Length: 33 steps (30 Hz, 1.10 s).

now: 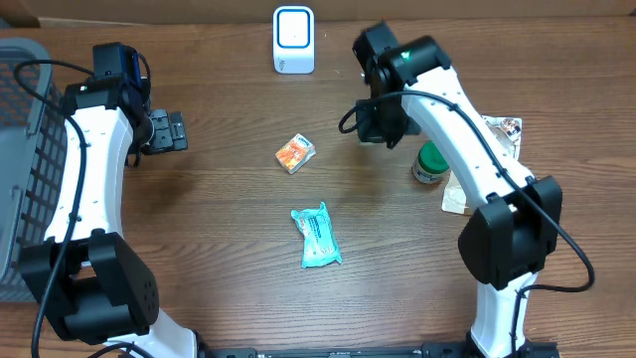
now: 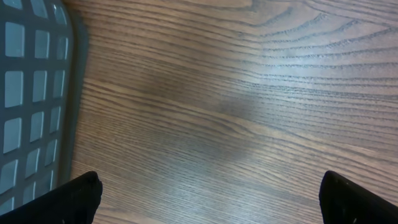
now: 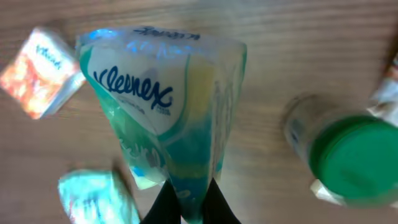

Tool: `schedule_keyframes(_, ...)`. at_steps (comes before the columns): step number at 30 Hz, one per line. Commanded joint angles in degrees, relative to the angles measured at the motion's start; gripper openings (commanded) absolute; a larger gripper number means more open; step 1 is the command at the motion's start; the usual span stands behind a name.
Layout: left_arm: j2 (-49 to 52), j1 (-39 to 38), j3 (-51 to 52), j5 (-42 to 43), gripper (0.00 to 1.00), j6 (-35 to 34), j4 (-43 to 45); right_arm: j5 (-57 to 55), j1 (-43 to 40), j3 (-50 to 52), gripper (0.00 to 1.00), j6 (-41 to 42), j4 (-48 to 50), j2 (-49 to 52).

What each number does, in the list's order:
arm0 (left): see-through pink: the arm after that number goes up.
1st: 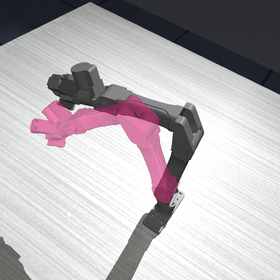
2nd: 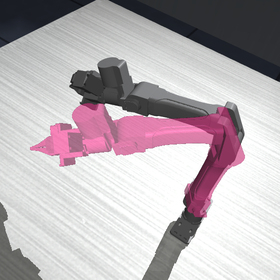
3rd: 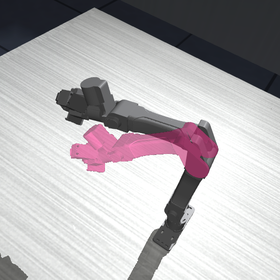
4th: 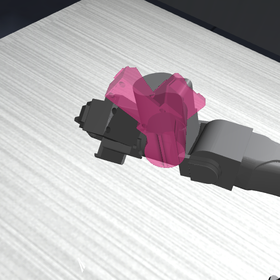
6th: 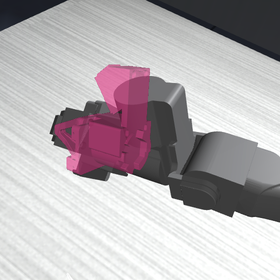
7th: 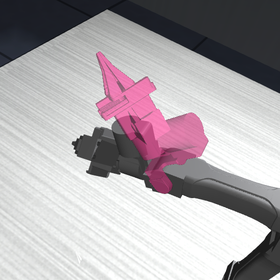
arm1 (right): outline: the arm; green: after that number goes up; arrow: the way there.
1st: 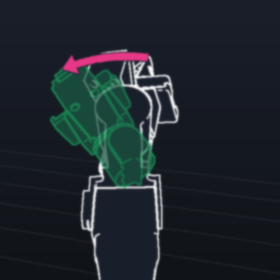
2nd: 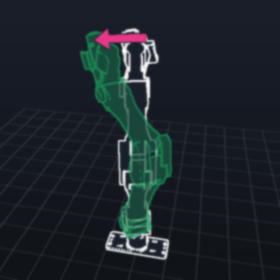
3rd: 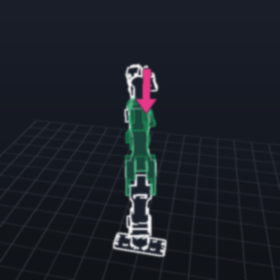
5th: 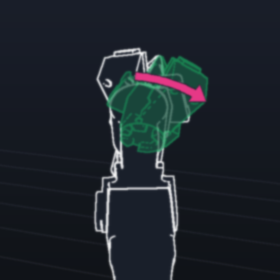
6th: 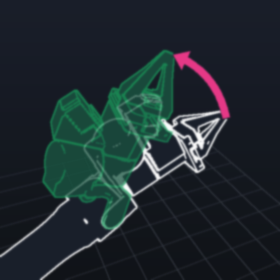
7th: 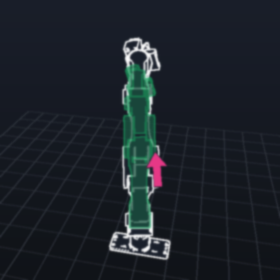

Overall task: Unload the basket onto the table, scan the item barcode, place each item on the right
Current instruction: 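Carry the Kleenex pack right and lower it beside the jar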

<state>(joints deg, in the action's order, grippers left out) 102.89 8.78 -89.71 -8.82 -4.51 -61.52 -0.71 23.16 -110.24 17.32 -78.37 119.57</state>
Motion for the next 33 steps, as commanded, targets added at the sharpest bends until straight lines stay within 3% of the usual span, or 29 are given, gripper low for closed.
schedule_keyframes(1, 0.17, 0.20, -0.35, -0.15, 1.00, -0.20, 0.04, 2.12, -1.97, 7.74, 0.04, 3.13, 3.17, -0.44)
schedule_keyframes(5, 0.17, 0.20, -0.35, -0.15, 0.99, -0.20, 0.07, -0.63, -3.45, 13.09, 0.04, 3.08, 3.65, -0.44)
schedule_keyframes(6, 0.17, 0.20, -0.35, -0.17, 1.00, -0.20, 0.07, -0.94, -3.74, 13.27, 0.10, 3.04, 3.08, -0.44)
schedule_keyframes(7, 0.17, 0.20, -0.35, -0.17, 1.00, -0.20, 0.07, -0.90, -3.91, 13.27, 0.24, 2.99, 2.82, -0.44)
schedule_keyframes(8, 0.17, 0.20, -0.35, -0.17, 1.00, -0.20, 0.07, -0.85, -3.91, 13.27, 0.31, 2.67, 2.73, -0.46)
schedule_keyframes(9, 0.17, 0.20, -0.35, -0.17, 1.00, -0.20, 0.07, -0.33, -3.89, 13.14, 0.52, 1.29, 2.64, -0.46)
schedule_keyframes(12, 0.17, 0.20, -0.35, -0.17, 1.00, -0.20, 0.07, 2.73, -3.82, 12.17, 0.75, -1.14, 2.69, -0.46)
schedule_keyframes(14, 0.17, 0.20, -0.35, -0.17, 0.99, -0.20, 0.07, 5.62, -3.82, 9.79, 0.75, -1.53, 2.67, -0.46)
schedule_keyframes(16, 0.17, 0.20, -0.35, -0.15, 1.00, -0.20, 0.07, 12.72, -3.69, 7.76, 0.68, -1.51, 4.44, -0.46)
schedule_keyframes(18, 0.17, 0.20, -0.35, -0.17, 0.99, -0.20, 0.07, 19.67, -3.19, 7.61, 0.55, -1.46, 8.50, -0.46)
schedule_keyframes(19, 0.17, 0.20, -0.35, -0.17, 1.00, -0.20, 0.07, 22.53, -2.27, 7.87, 0.37, 0.15, 12.76, -0.44)
schedule_keyframes(21, 0.17, 0.20, -0.35, -0.17, 1.00, -0.20, 0.07, 22.45, -0.31, 8.24, 0.29, 4.79, 18.67, -0.39)
schedule_keyframes(26, 0.17, 0.20, -0.35, -0.17, 1.00, -0.20, 0.07, 18.64, 6.01, 9.03, 0.26, 12.39, 30.97, 0.52)
schedule_keyframes(32, 0.17, 0.20, -0.35, -0.17, 1.00, -0.20, 0.07, 11.87, 13.09, 9.03, 0.28, 13.09, 41.35, 4.85)
schedule_keyframes(33, 0.17, 0.20, -0.35, -0.17, 1.00, -0.20, 0.07, 10.88, 14.40, 9.03, 0.32, 13.09, 43.39, 6.45)
